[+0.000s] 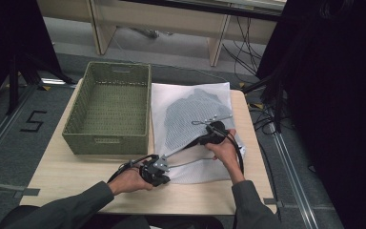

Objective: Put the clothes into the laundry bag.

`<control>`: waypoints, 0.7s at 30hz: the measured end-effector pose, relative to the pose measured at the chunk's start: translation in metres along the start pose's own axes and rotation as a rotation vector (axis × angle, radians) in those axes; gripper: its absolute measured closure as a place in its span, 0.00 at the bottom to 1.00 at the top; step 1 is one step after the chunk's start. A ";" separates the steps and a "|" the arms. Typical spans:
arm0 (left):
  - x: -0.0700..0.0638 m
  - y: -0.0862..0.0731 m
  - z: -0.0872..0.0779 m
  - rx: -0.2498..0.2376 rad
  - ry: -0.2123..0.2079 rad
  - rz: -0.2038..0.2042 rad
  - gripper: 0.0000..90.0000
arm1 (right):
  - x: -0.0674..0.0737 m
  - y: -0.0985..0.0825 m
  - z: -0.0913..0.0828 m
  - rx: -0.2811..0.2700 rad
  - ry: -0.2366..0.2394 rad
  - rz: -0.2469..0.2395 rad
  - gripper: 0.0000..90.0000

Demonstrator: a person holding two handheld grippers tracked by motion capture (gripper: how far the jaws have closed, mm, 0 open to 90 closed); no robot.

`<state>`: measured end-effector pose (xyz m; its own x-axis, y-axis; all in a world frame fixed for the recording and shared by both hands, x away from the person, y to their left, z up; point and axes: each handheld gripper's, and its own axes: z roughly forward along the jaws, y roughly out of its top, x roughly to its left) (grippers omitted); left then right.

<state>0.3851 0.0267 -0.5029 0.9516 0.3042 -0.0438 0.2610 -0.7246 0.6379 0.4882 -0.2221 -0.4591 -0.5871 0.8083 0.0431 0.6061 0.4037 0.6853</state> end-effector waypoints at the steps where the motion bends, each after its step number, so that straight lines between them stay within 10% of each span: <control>1: 0.000 0.000 0.000 0.001 0.000 0.001 0.99 | 0.002 -0.002 -0.004 -0.001 0.003 -0.042 0.57; 5: 0.000 0.000 0.001 -0.006 -0.004 -0.007 0.98 | 0.013 -0.011 -0.022 0.012 0.001 -0.084 0.53; 16: 0.001 0.001 0.000 0.003 0.001 0.006 0.97 | 0.015 -0.010 -0.020 -0.066 0.041 0.074 0.47; 21: 0.001 0.001 0.000 0.000 0.000 0.003 0.97 | 0.000 -0.003 -0.006 -0.065 0.014 0.135 0.80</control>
<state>0.3860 0.0258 -0.5025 0.9524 0.3021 -0.0416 0.2580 -0.7256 0.6379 0.4833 -0.2256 -0.4570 -0.5104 0.8471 0.1478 0.6445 0.2630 0.7179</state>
